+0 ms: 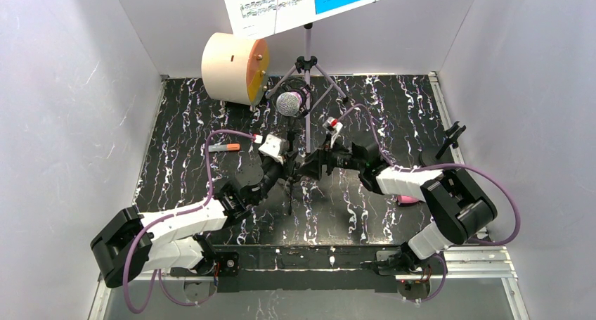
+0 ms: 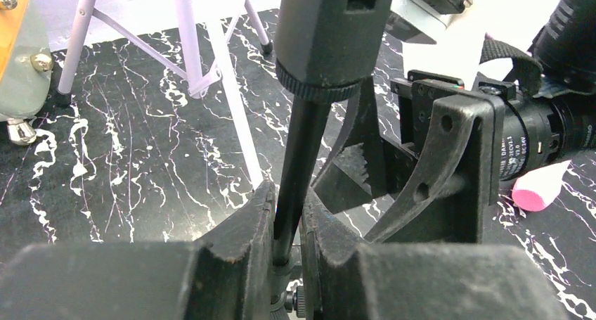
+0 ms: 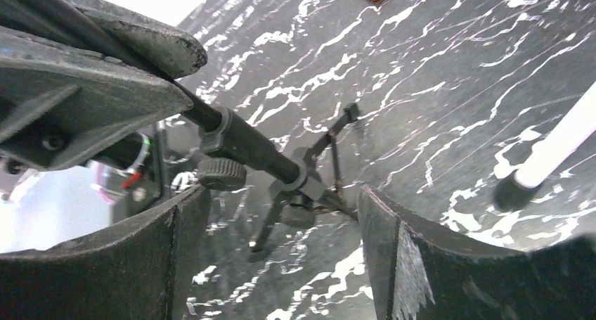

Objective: Pack up the instrument practice props
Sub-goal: Unscrew the knob on the microphone stand.

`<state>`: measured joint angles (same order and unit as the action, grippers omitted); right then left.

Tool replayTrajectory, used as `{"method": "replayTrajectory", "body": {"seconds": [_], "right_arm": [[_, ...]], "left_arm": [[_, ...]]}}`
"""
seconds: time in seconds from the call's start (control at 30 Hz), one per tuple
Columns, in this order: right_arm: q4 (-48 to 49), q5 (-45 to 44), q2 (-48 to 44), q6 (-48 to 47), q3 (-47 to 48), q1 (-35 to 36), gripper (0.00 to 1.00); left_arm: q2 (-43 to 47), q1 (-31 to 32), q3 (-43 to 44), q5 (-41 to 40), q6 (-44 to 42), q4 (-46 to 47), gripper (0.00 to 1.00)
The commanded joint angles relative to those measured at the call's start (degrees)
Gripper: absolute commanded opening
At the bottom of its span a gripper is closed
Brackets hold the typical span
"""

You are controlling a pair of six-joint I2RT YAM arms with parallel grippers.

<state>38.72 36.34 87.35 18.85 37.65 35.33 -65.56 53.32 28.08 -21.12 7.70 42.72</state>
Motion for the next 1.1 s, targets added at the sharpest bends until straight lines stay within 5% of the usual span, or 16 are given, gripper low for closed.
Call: {"method": "replayTrajectory", "body": {"seconds": [0.0, 0.2, 0.77, 0.93, 1.03, 1.07], "right_arm": [[23.17, -2.97, 0.25, 22.26, -4.19, -0.47, 0.81], [36.77, -6.29, 3.15, 36.43, -8.71, -0.32, 0.74], [38.46, -13.86, 6.42, 42.92, -11.66, 4.10, 0.52], [38.32, -14.69, 6.09, 42.49, -11.86, 4.14, 0.32], [36.21, -14.70, 5.55, 40.49, -11.39, 4.22, 0.01], [35.27, -14.44, 5.29, 39.51, -11.11, 4.22, 0.01]], "left_arm": [[-1.32, -0.41, -2.32, -2.74, 3.11, -8.53, 0.00], [-1.47, -0.41, -2.32, -2.69, 3.50, -8.53, 0.00], [-1.46, -0.40, -2.23, -2.78, 3.54, -8.62, 0.00], [-1.57, -0.41, -2.15, -2.61, 3.59, -8.62, 0.00], [-1.54, -0.39, -2.19, -2.52, 3.55, -8.62, 0.00], [-1.51, -0.41, -2.15, -2.52, 3.48, -8.66, 0.00]]}}
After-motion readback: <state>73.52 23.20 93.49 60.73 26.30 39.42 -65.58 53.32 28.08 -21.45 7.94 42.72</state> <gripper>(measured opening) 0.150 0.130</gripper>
